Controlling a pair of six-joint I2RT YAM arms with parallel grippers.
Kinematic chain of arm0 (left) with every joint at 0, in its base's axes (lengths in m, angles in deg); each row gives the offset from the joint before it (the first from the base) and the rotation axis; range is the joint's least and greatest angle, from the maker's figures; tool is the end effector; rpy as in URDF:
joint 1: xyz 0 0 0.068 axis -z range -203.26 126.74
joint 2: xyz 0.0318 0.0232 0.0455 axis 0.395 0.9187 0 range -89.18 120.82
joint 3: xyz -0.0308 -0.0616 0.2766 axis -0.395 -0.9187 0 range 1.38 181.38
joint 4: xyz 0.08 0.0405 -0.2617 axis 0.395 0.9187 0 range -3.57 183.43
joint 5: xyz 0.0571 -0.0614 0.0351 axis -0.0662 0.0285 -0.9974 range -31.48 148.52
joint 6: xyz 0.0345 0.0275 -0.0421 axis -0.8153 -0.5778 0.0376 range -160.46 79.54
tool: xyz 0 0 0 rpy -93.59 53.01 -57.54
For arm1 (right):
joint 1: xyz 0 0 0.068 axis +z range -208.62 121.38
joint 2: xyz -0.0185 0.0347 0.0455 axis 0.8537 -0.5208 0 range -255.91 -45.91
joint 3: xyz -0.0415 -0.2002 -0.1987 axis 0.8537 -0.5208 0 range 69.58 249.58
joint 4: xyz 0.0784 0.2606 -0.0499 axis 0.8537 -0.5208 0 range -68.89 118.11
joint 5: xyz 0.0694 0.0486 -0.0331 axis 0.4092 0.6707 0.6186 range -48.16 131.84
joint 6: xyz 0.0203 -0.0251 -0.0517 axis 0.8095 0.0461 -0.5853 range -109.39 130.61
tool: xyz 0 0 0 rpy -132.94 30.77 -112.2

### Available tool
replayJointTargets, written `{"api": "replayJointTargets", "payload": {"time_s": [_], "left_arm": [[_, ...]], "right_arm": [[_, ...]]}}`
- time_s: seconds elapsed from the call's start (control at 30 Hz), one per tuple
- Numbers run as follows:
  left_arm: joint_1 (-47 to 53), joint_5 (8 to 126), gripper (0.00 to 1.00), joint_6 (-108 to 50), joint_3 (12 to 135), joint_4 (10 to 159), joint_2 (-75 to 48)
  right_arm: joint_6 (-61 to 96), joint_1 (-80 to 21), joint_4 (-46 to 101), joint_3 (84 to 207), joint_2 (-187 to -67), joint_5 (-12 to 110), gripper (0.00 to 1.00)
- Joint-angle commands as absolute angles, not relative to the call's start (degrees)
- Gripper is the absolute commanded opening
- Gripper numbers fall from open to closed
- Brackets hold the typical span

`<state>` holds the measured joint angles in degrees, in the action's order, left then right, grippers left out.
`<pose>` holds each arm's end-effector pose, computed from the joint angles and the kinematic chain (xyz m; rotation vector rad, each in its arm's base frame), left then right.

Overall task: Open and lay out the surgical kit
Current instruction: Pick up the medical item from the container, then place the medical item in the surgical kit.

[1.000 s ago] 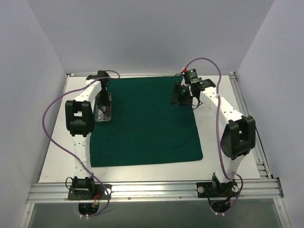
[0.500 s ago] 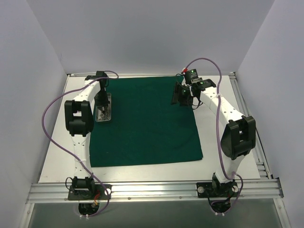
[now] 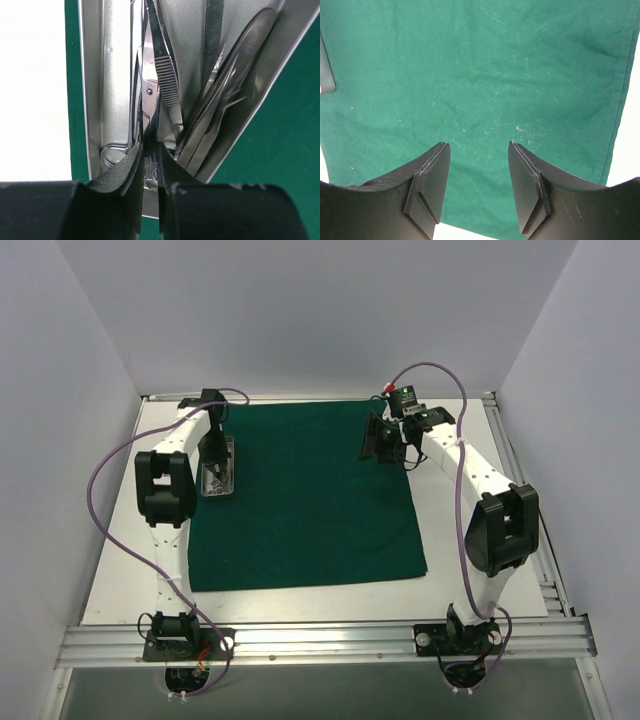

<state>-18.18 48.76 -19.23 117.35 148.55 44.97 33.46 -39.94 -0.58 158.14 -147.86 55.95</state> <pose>0.4984 -0.0365 0.1704 -0.4329 2.9005 0.1874 0.4067 0.1490 0.3028 -0.0437 2.3671 0.6460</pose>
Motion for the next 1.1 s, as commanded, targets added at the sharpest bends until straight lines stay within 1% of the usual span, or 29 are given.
{"api": "replayJointTargets", "payload": {"time_s": [0.0, 0.2, 0.4, 0.57, 0.63, 0.67, 0.73, 0.77, 0.8, 0.93, 1.0, 1.03, 1.07], "left_arm": [[-18.8, 50.1, 0.02, -19.5, 120.0, 152.6, 40.5], [-18.8, 52.1, 0.02, -19.5, 120.1, 156.4, 38.1], [-18.8, 52.5, 0.02, -19.9, 117.8, 155.6, 34.5], [-18.8, 55.9, 0.02, -20.3, 118.0, 155.2, 32.2], [-18.7, 58.5, 0.02, -21.0, 117.6, 154.8, 30.7], [-18.6, 63.0, 0.02, -21.4, 117.1, 154.4, 29.9], [-18.5, 67.6, 0.02, -22.3, 114.3, 151.7, 26.8], [-18.4, 69.9, 0.02, -22.4, 113.0, 149.0, 25.4], [-18.3, 74.6, 0.02, -22.4, 111.6, 147.9, 22.7], [-16.8, 83.2, 0.02, -20.7, 104.5, 143.0, 16.6], [-15.2, 87.5, 0.02, -18.4, 101.5, 138.9, 12.3], [-14.7, 89.4, 0.02, -17.5, 97.9, 136.7, 10.9], [-14.1, 91.1, 0.02, -16.4, 96.0, 131.8, 9.2]], "right_arm": [[34.0, -40.2, -0.4, 157.6, -144.8, 57.0, 0.50], [34.2, -40.2, 0.2, 157.1, -144.5, 57.7, 0.50], [34.2, -40.0, 0.9, 156.9, -144.7, 58.2, 0.50], [34.2, -39.6, 1.3, 157.4, -145.3, 59.7, 0.51], [34.2, -39.5, 2.6, 157.6, -145.7, 62.8, 0.51], [34.1, -39.4, 3.2, 157.7, -145.8, 64.4, 0.51], [34.7, -39.4, 5.6, 157.9, -146.6, 68.8, 0.53], [35.0, -39.4, 6.3, 158.1, -147.1, 73.9, 0.54], [35.5, -39.3, 7.1, 158.6, -147.8, 75.7, 0.54], [37.9, -37.8, 14.3, 158.7, -147.5, 81.9, 0.60], [40.6, -37.3, 17.5, 158.2, -147.5, 86.6, 0.61], [41.6, -36.9, 20.9, 157.9, -147.4, 87.9, 0.61], [43.3, -35.8, 22.6, 157.6, -147.3, 89.0, 0.62]]}}
